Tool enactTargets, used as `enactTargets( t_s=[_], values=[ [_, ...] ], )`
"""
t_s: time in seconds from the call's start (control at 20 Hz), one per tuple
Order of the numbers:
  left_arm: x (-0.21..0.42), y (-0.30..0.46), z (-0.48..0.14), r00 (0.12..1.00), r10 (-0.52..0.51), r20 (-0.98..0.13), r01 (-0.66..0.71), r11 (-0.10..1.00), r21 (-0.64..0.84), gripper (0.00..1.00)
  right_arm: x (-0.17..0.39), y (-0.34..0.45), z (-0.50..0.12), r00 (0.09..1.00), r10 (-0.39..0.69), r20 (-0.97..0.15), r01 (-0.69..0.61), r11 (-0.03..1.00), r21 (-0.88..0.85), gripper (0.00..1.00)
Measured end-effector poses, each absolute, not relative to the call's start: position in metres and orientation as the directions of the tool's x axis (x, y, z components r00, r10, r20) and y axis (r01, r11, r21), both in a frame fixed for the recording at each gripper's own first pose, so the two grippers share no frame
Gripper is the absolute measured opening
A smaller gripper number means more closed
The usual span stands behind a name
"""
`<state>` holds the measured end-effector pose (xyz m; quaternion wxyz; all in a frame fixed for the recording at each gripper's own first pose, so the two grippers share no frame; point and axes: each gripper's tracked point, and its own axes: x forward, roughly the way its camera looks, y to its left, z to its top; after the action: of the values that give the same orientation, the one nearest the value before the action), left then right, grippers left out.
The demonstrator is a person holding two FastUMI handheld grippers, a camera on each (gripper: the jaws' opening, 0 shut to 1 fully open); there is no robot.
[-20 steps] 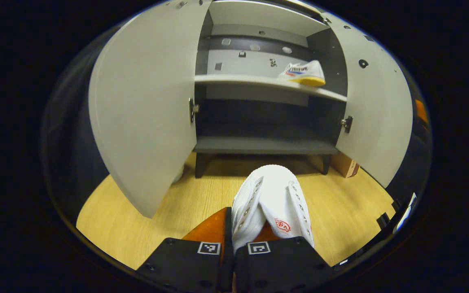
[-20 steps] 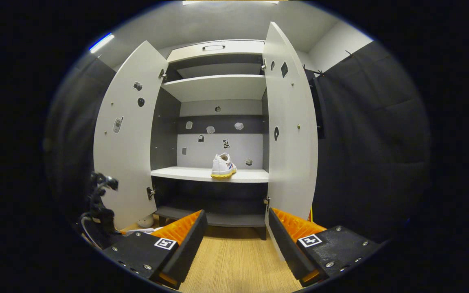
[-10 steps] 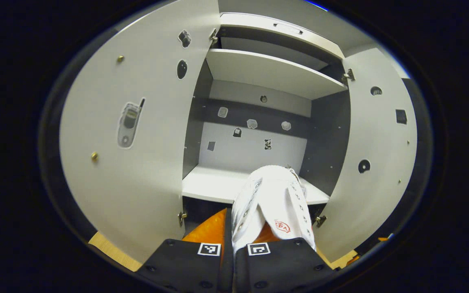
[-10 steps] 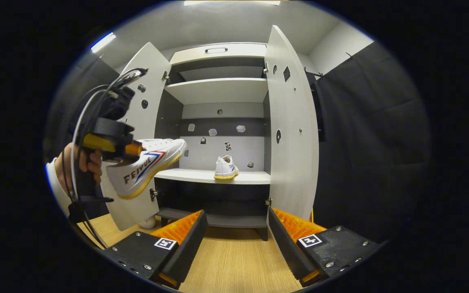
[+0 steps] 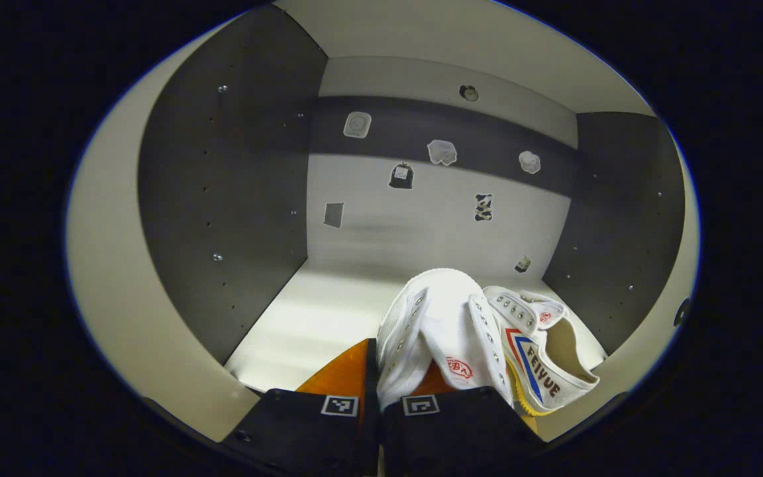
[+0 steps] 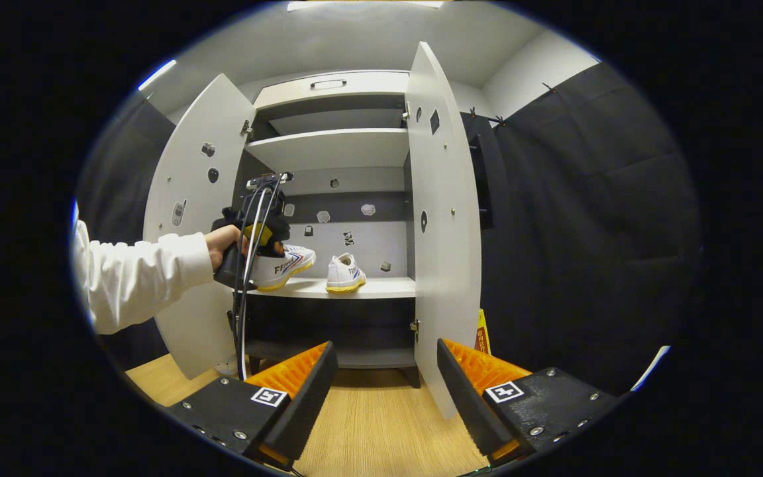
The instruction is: Grab one shoe with the right hand and put it into the shoe cabinet, grab the other shoe with the left hand and put it into the shoe cabinet; then close the right door with the right hand and the left door with the left hand.
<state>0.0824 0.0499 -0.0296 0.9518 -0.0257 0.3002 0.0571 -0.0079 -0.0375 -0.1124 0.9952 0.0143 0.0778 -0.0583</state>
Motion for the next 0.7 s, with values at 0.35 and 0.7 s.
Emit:
enactTargets(
  t_s=[0.35, 0.7],
  values=[
    [0.092, 0.063, -0.043, 0.766, 0.146, -0.626, -0.129, 0.989, 0.073, 0.10, -0.009, -0.051, -0.114, 0.973, -0.164, -0.160, 0.169, 0.985, 0.023, 0.93],
    [0.088, 0.063, -0.051, 0.738, 0.148, -0.658, -0.152, 0.987, 0.052, 0.11, -0.011, -0.051, -0.121, 0.970, -0.172, -0.171, 0.177, 0.984, 0.014, 0.93]
  ],
)
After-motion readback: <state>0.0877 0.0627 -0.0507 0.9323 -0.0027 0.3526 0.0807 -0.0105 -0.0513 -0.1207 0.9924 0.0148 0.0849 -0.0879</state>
